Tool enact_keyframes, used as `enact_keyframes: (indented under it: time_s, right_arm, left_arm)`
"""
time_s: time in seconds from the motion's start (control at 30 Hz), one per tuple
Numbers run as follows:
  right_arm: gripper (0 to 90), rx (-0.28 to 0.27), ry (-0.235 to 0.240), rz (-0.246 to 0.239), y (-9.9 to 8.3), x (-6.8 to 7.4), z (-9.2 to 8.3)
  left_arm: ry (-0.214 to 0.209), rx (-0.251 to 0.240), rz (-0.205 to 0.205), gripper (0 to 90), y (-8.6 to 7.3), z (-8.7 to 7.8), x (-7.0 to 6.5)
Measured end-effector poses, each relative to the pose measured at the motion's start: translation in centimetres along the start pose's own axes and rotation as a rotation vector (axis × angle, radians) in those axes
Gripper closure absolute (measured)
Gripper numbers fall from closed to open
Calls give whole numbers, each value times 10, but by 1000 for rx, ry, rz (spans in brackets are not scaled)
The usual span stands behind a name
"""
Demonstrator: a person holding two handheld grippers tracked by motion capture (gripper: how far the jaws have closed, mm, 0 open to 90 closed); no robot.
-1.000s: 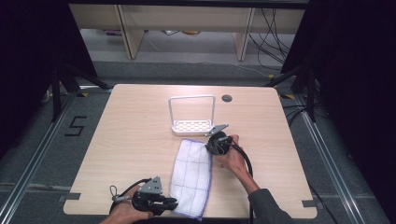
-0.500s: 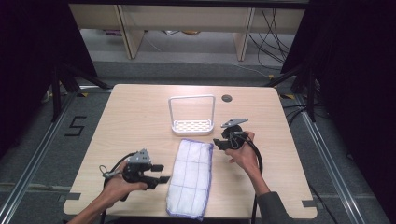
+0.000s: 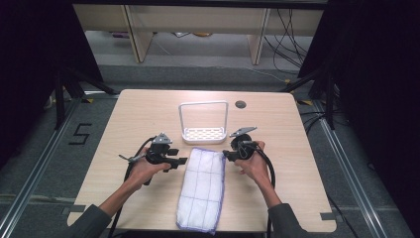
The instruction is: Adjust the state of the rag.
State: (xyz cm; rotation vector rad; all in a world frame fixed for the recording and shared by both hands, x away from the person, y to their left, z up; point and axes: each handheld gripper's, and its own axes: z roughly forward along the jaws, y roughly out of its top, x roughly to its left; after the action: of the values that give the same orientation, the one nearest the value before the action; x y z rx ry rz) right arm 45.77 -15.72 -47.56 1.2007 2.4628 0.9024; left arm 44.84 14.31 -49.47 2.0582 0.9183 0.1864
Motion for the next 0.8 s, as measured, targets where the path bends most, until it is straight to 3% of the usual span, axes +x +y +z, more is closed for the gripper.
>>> enact_keyframes:
  time_s: [0.1,0.2,0.23,0.27,0.4,0.53,0.6,0.67,0.77,0.8]
  right_arm:
    - [576,-6,2,9,0,1,8]
    - [587,33,14,4,1,2,12]
    - [588,36,10,-2,1,2,13]
    - [590,33,7,-14,1,1,15]
    - [600,41,28,6,1,0,19]
    - [599,48,19,10,1,0,22]
    - [602,75,25,19,2,1,23]
    - [636,83,24,12,2,3,25]
    - [762,75,38,9,4,5,27]
    - [806,73,52,-17,5,4,27]
  left_arm:
    - [-12,-9,-25,445,4,12,1]
    - [-10,5,-23,437,7,23,-1]
    - [-17,18,-8,436,8,24,0]
    - [-26,7,-25,438,9,27,-1]
    - [-23,-3,-30,447,15,33,-3]
    - [-27,3,-42,458,17,40,-1]
    - [-22,13,-47,471,16,45,0]
    - [-19,11,-40,499,15,48,2]
    - [-22,7,-22,606,15,49,4]
    - [-23,3,-17,641,15,50,4]
